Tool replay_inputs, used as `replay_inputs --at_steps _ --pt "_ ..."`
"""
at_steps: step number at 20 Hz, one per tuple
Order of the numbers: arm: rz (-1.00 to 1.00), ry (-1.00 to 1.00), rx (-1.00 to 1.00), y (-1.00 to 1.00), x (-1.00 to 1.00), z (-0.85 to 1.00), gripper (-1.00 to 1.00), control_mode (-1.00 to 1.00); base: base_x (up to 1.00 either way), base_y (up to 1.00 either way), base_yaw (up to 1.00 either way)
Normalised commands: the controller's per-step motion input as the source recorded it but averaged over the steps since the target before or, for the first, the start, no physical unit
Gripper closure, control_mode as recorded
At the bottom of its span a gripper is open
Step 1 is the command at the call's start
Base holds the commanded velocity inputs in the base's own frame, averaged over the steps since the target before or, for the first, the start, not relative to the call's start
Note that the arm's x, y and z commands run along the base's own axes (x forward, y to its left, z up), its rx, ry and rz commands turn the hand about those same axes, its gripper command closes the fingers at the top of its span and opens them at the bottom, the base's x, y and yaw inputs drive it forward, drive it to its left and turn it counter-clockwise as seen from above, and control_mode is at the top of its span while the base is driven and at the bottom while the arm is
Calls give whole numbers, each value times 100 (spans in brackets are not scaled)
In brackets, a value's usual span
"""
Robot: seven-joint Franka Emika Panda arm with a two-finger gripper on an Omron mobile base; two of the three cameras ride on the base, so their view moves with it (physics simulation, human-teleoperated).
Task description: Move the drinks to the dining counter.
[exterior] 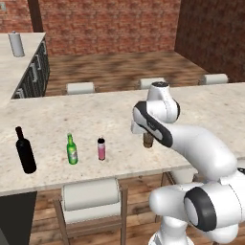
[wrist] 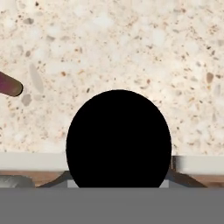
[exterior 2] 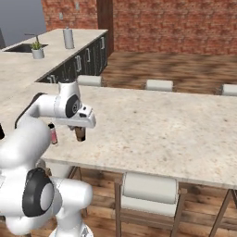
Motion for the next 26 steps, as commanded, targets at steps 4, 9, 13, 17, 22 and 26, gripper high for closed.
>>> replay_inputs --at_steps 4,9,13,17,22,26 --pt "2 15 0 34 69 -34 100 -100 0 0 0" --pt "3 14 -3 40 56 -33 100 -100 0 0 0" --pt "4 3 0 14 58 -35 100 -100 0 0 0" --pt "4 0 0 0 43 -33 100 -100 0 0 0" --pt "5 -4 0 2 32 -43 100 -100 0 0 0" --pt "5 -1 0 1 33 -43 100 -100 0 0 0"
